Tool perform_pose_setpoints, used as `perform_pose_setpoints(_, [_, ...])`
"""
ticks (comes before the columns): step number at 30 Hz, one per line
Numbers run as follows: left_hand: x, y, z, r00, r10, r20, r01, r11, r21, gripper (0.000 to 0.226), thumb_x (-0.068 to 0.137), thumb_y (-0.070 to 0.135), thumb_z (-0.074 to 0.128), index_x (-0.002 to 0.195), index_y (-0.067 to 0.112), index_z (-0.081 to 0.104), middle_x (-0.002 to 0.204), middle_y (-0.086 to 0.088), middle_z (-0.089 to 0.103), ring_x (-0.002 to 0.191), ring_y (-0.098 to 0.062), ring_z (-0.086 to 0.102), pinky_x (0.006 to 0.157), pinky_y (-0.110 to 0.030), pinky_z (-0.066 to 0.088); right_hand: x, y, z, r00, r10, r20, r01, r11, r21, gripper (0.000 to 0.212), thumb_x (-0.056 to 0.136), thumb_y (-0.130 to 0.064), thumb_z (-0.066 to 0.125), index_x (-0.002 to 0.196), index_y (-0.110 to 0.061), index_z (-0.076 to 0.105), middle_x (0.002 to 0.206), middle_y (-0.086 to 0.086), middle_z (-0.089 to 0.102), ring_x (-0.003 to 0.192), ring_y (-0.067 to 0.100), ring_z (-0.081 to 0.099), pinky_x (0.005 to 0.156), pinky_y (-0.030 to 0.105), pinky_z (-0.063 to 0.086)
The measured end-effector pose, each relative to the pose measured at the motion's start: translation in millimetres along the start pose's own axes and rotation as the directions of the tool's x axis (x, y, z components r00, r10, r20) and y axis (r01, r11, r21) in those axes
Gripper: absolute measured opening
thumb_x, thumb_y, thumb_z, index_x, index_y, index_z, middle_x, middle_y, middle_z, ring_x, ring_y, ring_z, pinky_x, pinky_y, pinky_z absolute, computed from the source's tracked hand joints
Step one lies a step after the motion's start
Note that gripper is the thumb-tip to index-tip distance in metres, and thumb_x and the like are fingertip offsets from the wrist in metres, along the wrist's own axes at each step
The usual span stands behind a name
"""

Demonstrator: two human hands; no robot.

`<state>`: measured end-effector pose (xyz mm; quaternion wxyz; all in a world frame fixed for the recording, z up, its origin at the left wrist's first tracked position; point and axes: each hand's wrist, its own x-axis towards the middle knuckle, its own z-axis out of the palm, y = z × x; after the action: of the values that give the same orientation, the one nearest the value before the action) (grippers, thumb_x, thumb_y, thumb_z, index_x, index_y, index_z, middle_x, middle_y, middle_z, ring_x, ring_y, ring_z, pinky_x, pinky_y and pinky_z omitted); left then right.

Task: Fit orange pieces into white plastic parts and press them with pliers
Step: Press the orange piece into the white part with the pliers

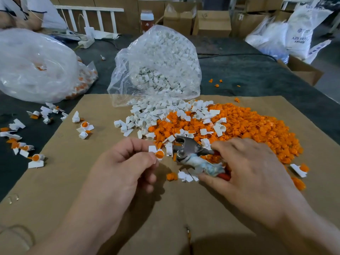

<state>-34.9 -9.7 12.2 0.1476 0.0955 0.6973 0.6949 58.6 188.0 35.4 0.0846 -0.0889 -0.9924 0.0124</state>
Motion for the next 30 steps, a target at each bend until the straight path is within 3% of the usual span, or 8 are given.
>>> perform_pose_setpoints(5, [-5.5,-3.0,12.0,0.984,-0.14,0.113,0.141,0.99,-0.003,0.022,0.088,0.005,0.062,0.075,0.018,0.074,0.067,-0.008,0.067,0.053,-0.015,0.058,0.045,-0.023,0.047,2.9,2.4,4.8,0.994,0.016,0.105,-0.01,0.998,-0.055,0.076,0.075,-0.076,0.024,0.138,-0.035,0.037,0.12,-0.011,0.049,0.112,0.014,0.041,0.097,0.036,0.032])
perform_pose_setpoints(9, [-10.2,-1.4,17.2,0.983,-0.154,0.099,0.151,0.988,0.033,0.023,0.091,0.007,0.062,0.078,0.022,0.073,0.065,-0.009,0.068,0.052,-0.016,0.059,0.047,-0.024,0.048,1.0,-0.6,1.5,1.0,-0.005,-0.004,0.005,1.0,0.012,0.067,0.082,-0.071,0.03,0.128,-0.029,0.052,0.119,-0.007,0.053,0.114,0.017,0.045,0.099,0.039,0.034])
perform_pose_setpoints(12, [-14.6,-3.6,18.9,0.996,-0.027,0.09,0.007,0.976,0.216,0.018,0.092,0.018,0.062,0.085,0.033,0.069,0.063,-0.001,0.07,0.055,-0.014,0.064,0.054,-0.029,0.051,-3.5,-16.2,-0.2,0.971,-0.131,-0.2,0.163,0.975,0.15,0.042,0.088,-0.055,0.045,0.106,-0.022,0.063,0.098,-0.006,0.061,0.093,0.017,0.056,0.081,0.036,0.045])
perform_pose_setpoints(17, [-22.2,-1.7,20.7,0.971,0.196,0.137,-0.232,0.909,0.347,0.013,0.083,0.038,0.061,0.094,0.042,0.066,0.07,0.01,0.07,0.061,-0.008,0.064,0.061,-0.033,0.052,-5.5,-26.8,4.2,0.934,-0.259,-0.246,0.294,0.949,0.117,0.028,0.092,-0.036,0.041,0.089,-0.021,0.065,0.078,-0.006,0.06,0.07,0.016,0.056,0.063,0.032,0.043])
perform_pose_setpoints(19, [-23.1,-1.1,20.0,0.959,0.237,0.154,-0.275,0.909,0.312,0.01,0.086,0.046,0.064,0.094,0.041,0.068,0.068,0.008,0.069,0.059,-0.007,0.063,0.057,-0.023,0.05,-6.3,-23.0,3.7,0.937,-0.247,-0.246,0.288,0.946,0.148,0.027,0.093,-0.032,0.041,0.091,-0.02,0.065,0.081,-0.005,0.061,0.071,0.016,0.057,0.062,0.033,0.048])
perform_pose_setpoints(22, [-21.4,-2.4,15.5,0.958,0.223,0.181,-0.256,0.948,0.188,0.034,0.073,0.059,0.062,0.094,0.034,0.072,0.068,0.002,0.069,0.059,-0.01,0.062,0.059,-0.027,0.05,-7.9,-21.0,4.1,0.939,-0.25,-0.236,0.303,0.926,0.225,0.025,0.095,-0.031,0.042,0.096,-0.021,0.064,0.085,-0.006,0.059,0.075,0.015,0.056,0.063,0.036,0.051])
perform_pose_setpoints(27, [-17.1,-2.5,15.6,0.929,0.07,0.364,0.018,0.972,-0.233,0.029,0.069,0.041,0.081,0.082,0.017,0.071,0.063,-0.012,0.063,0.047,-0.021,0.06,0.044,-0.025,0.048,-11.0,-21.8,0.9,0.947,-0.249,-0.202,0.313,0.857,0.409,0.023,0.099,-0.037,0.039,0.098,-0.026,0.06,0.091,-0.011,0.053,0.081,0.01,0.052,0.064,0.033,0.047])
perform_pose_setpoints(30, [-16.8,-2.9,10.6,0.89,0.146,0.431,-0.052,0.973,-0.223,0.036,0.073,0.051,0.083,0.085,0.02,0.07,0.06,-0.007,0.063,0.042,-0.015,0.058,0.042,-0.02,0.046,-15.9,-26.2,-1.9,0.962,-0.216,-0.167,0.272,0.744,0.61,0.021,0.097,-0.043,0.039,0.089,-0.032,0.055,0.087,-0.013,0.051,0.081,0.009,0.054,0.063,0.029,0.046])
